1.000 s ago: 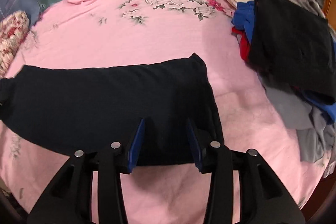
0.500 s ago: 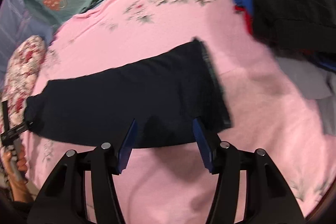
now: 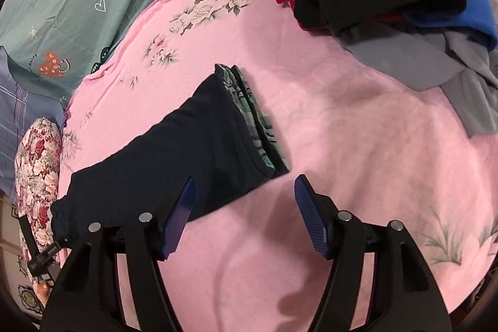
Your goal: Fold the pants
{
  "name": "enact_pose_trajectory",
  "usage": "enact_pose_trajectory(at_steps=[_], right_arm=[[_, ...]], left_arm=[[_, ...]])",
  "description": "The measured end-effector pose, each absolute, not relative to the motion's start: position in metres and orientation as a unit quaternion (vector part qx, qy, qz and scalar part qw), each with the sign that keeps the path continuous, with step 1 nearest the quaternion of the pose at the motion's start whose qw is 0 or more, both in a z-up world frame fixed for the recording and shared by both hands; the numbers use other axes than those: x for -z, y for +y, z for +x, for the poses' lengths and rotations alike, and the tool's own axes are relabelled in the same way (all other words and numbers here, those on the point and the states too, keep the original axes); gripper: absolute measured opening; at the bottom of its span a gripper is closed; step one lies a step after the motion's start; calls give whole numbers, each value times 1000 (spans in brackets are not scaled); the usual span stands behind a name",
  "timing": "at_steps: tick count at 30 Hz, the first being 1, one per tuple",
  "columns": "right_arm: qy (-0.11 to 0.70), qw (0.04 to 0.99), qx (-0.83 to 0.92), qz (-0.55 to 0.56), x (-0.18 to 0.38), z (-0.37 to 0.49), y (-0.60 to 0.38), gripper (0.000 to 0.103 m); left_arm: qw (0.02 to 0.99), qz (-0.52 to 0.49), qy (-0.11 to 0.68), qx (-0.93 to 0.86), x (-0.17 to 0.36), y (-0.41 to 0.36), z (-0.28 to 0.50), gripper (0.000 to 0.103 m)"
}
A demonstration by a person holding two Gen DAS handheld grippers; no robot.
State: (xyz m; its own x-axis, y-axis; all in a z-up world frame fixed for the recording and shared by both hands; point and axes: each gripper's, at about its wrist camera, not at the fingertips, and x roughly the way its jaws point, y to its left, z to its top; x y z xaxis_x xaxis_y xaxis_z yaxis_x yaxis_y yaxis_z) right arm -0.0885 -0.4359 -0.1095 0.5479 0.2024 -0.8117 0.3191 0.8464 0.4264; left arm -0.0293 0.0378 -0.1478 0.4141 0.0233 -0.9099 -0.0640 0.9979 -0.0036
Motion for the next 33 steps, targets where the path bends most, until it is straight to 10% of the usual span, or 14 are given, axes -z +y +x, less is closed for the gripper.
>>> enact_pose_trajectory(at_steps=[7,10,13,33], right_arm=[[454,842,50,288,112,-77,-429,65],[464,828,45,311,120,-71,-430,28],[461,826,37,323,116,-69,-429,20],[449,847,-212,188,34,-21,-220,18]], left_arm=[[841,-12,540,-29,150,36,-25,101],[839,-12,543,-27,150,36,-25,101],[837,-11,546,-26,150,36,-24,101],[836,-110,537,-19,121,97,-47,101]])
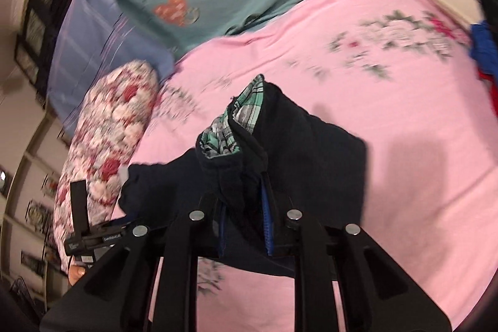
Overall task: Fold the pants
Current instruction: 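Grasp the plaid-lined end with the right gripper and fold it toward the grey cuff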
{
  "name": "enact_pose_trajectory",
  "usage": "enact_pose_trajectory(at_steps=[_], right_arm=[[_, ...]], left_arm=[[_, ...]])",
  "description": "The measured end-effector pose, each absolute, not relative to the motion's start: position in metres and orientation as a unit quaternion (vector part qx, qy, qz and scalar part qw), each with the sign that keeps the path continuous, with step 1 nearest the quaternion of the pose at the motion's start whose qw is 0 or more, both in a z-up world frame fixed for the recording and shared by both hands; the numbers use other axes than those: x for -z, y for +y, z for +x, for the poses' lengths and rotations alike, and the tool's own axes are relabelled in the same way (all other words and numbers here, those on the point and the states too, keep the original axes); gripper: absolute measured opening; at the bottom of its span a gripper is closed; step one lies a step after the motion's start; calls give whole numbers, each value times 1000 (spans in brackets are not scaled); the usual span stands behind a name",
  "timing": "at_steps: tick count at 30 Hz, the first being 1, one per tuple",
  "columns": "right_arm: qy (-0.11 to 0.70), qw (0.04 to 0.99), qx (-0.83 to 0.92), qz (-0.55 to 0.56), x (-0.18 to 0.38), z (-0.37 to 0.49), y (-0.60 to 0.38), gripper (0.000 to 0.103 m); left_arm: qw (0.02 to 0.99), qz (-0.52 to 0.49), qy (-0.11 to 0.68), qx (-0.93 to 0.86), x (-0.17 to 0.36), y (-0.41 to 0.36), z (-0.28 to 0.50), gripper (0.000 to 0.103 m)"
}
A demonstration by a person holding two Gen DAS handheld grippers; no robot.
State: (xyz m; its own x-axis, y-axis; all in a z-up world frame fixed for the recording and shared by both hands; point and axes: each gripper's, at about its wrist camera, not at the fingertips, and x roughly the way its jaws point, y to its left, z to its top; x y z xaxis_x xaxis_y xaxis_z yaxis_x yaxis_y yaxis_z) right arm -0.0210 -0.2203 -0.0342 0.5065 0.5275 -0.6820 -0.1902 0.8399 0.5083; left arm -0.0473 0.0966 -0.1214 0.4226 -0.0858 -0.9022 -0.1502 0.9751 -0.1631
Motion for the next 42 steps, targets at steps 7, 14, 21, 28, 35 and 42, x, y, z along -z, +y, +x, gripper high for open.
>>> enact_pose_trajectory(at_steps=[7,14,21,28,35,42], right_arm=[[500,814,-256,148,73,-15,-152,18],[542,791,-263,105,106,-18,-126,25],[563,749,-324,130,104,-16,-128,60],[473,847,-197,143,59,-1,-215,58],[472,860,-145,132,74,20,-240,23],[478,865,-63,141,106,38,-266,21]], left_arm=[[834,-108,541,-24,127,100,-49,101],[831,-105,545,-30,126,98,-43,101],[832,-89,547,-28,119,83,-33,101],[848,-61,526,-3,105,47,-23,101],[853,-36,519,38,99,-8,-2,101],[835,12,550,21,130,-31,9,101]])
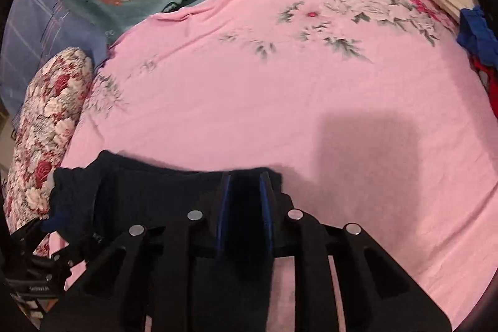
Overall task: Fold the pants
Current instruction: 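Grasp the plaid-lined end with the right gripper and fold it toward the grey cuff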
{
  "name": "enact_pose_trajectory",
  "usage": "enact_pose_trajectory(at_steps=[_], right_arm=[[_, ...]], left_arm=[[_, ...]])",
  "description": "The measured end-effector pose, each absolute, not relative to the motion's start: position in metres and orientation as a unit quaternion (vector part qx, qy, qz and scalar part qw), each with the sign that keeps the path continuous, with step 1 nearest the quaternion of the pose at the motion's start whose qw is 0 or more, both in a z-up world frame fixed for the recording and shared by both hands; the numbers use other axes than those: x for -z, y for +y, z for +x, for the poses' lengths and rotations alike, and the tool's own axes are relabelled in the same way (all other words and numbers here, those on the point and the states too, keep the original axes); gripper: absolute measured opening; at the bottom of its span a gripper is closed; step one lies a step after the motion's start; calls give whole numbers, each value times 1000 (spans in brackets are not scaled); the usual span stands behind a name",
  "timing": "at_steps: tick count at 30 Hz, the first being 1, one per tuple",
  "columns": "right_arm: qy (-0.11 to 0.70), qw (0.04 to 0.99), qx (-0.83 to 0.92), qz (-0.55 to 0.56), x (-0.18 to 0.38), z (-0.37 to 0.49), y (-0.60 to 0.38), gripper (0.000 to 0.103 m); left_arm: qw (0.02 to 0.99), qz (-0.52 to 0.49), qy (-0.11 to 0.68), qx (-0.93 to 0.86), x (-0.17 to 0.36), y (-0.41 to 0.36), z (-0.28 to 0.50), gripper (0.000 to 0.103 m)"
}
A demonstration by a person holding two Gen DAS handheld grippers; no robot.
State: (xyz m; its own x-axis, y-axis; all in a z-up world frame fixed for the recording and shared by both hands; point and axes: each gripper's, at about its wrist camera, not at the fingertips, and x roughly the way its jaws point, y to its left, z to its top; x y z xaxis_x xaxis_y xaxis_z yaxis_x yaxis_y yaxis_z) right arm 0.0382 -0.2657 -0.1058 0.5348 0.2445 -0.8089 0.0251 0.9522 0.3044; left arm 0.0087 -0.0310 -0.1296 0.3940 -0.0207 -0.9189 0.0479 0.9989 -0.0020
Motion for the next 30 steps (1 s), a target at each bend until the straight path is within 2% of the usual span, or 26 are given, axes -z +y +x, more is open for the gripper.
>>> enact_pose_trajectory(at_steps=[2,4,10,19,24,26,30], right_arm=[[469,865,-78,160,104,31,-274,21],[467,861,-116,165,99,20,-270,21],[513,813,-231,152,110,-9,-235,22],[512,823,-217,115,113,-13,-223,23],[504,828,-218,108,111,-16,-220,33],[501,829,-223,108,108,-19,-218,44],[491,839,-210,104,98,-26,-224,44]], left_arm=[[824,10,566,3,144,-20,11,101],[817,-35,576,12,149,-7,10,101],[813,-52,579,18,146,7,3,101],[842,-62,535,3,105,16,-19,101],[840,-35,540,43,109,-10,-19,101],[829,-16,558,26,124,-15,-12,101],[809,-85,581,20,146,12,-7,101]])
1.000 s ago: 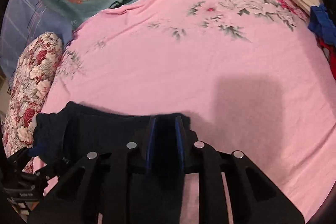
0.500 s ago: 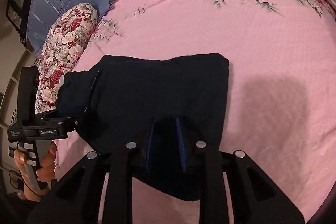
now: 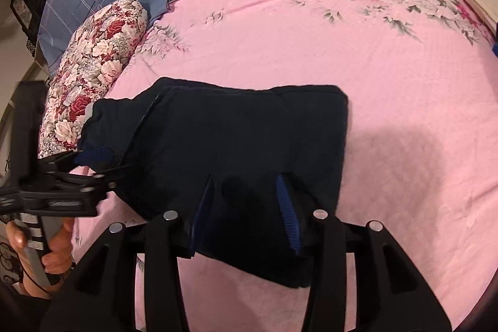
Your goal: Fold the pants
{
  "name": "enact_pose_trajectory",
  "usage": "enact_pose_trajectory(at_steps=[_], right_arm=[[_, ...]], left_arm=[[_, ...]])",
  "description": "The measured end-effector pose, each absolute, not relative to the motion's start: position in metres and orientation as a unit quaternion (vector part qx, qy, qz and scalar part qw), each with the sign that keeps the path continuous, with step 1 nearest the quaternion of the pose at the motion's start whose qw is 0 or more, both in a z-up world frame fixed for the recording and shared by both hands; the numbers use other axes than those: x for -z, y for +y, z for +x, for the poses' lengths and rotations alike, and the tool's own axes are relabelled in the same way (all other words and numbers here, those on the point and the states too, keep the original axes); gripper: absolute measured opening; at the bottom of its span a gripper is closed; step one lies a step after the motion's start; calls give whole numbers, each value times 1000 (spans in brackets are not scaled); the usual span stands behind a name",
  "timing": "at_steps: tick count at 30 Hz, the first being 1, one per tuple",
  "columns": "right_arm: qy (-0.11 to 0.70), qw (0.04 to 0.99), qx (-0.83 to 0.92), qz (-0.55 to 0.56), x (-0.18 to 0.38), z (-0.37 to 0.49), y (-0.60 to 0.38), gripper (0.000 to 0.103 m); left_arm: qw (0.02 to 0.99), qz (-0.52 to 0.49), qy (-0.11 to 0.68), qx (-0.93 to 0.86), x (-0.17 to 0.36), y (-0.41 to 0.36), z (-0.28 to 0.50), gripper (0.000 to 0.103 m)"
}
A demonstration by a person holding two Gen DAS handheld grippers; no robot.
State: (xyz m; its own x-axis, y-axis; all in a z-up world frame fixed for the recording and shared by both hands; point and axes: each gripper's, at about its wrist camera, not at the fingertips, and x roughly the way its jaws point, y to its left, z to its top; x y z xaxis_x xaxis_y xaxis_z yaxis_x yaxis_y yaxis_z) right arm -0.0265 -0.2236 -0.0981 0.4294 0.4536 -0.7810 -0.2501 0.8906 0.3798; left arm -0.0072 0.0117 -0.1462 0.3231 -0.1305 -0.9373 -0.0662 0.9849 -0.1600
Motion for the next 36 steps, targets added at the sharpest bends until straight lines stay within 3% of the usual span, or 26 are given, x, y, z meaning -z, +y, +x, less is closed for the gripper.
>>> enact_pose_trajectory(at_steps=[7,13,16,24,30,34,36], right_arm=[[523,822,-203,98,102,-31,-237,44],[498,836,-200,118,83,-40,-234,48],[487,845,-192,111,78,-40,-228,58],[515,827,-162,159,99,-25,-229,59],[511,830,-154,160,96,-25,-230,59],[513,830,-153,155,98,-23,-227,59],[512,830,-154,155,98,-22,-226,59]], left_arm=[[812,-94,575,44,142,21,-7,101],[850,-93,517,35,98,50,-31,101],[855,-140,498,10,85,91,-47,101],[826,-316,463,-59,97,212,-73,100],[815,-325,475,-69,113,227,-73,99],[812,-320,483,-70,122,221,-61,92],[804,-322,494,-78,127,226,-57,79]])
